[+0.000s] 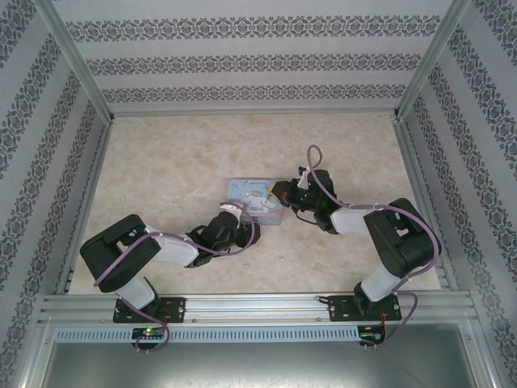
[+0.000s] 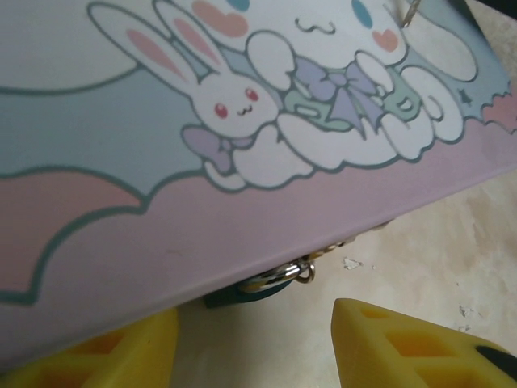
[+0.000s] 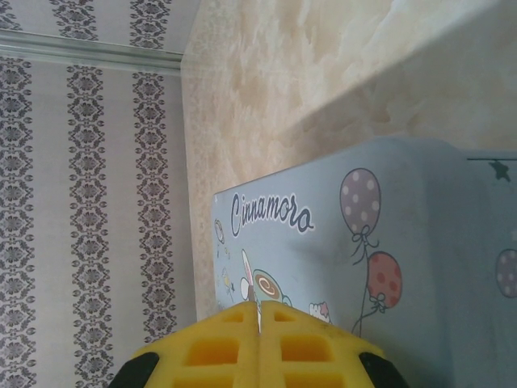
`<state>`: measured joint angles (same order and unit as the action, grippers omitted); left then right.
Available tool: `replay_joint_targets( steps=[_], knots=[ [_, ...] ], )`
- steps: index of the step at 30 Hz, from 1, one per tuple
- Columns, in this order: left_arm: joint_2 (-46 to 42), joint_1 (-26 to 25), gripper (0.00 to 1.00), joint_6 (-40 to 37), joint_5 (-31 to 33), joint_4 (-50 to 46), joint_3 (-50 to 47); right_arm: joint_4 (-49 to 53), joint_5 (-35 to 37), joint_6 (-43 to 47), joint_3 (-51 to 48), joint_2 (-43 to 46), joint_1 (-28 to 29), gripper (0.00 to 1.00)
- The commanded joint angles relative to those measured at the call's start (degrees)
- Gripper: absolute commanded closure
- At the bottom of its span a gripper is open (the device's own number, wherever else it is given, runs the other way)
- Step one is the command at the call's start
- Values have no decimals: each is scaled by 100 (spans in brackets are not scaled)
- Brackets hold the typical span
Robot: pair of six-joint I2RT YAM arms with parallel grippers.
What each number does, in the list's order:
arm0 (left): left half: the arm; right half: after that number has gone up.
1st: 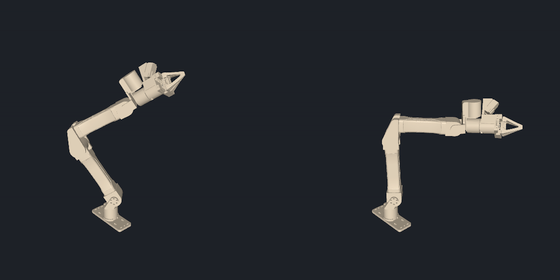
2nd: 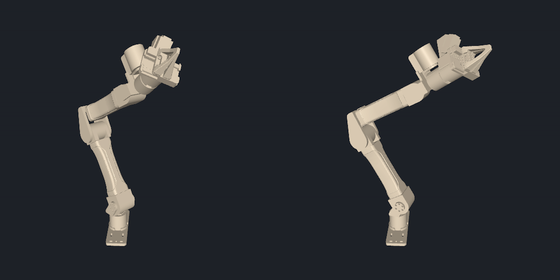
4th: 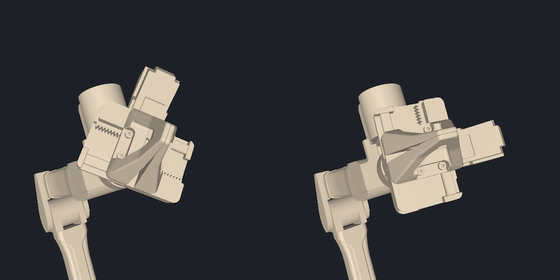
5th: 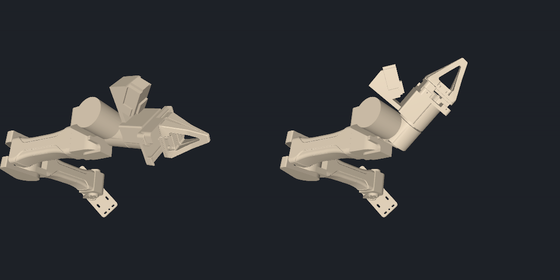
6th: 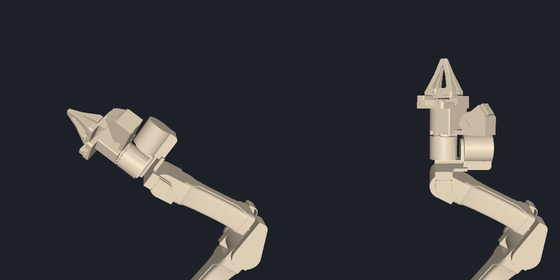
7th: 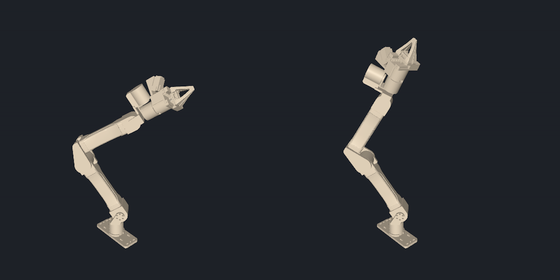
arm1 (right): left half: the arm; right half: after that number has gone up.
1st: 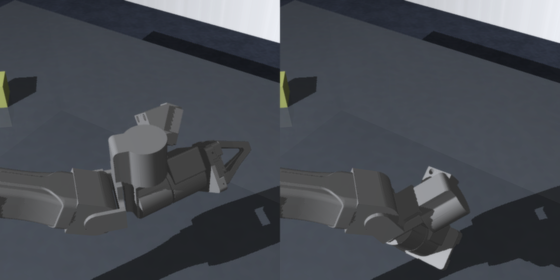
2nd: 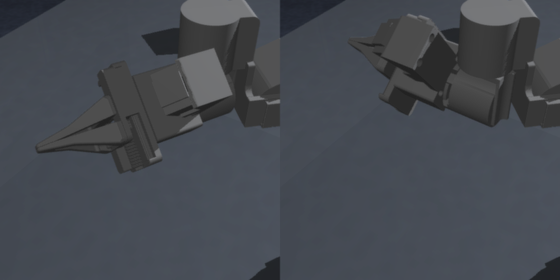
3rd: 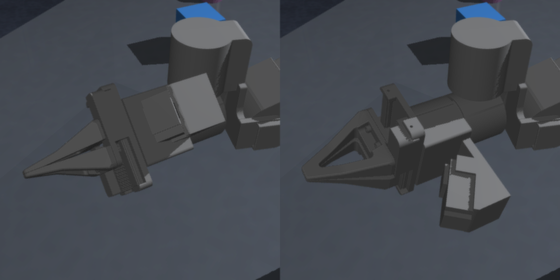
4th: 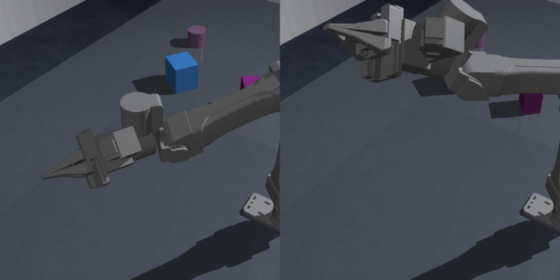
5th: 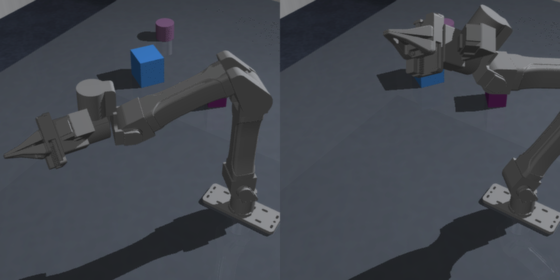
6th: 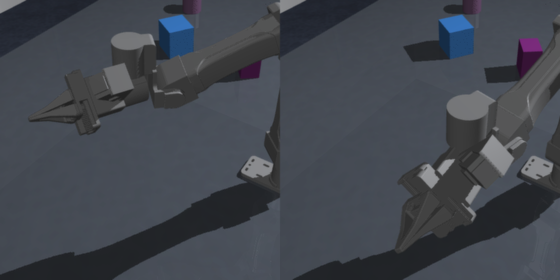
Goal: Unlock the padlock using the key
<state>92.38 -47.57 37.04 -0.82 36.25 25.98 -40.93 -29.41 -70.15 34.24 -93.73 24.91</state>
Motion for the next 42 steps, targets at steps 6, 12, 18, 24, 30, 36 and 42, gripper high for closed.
replay_joint_targets(
  steps=[6,12,18,24,30,36,42],
  knots=[
    [461,-68,50,-97,117,864,-83,-126,52,26,83,-173,41,100],
    [782,-81,50,-52,-13,1143,41,-102,69,35,26,-163,41,100],
    [988,-103,50,3,-300,1329,275,-93,85,41,-31,-163,32,100],
    [903,-55,49,376,-578,1685,310,-91,67,57,-31,-181,26,100],
    [1113,63,48,861,-797,2169,297,-100,67,55,-57,-217,24,100],
    [1260,137,48,1175,-688,2345,266,-114,63,44,-75,-196,23,100],
    [1492,213,46,1762,-632,2765,196,-114,61,35,-119,-141,30,100]
  ],
)
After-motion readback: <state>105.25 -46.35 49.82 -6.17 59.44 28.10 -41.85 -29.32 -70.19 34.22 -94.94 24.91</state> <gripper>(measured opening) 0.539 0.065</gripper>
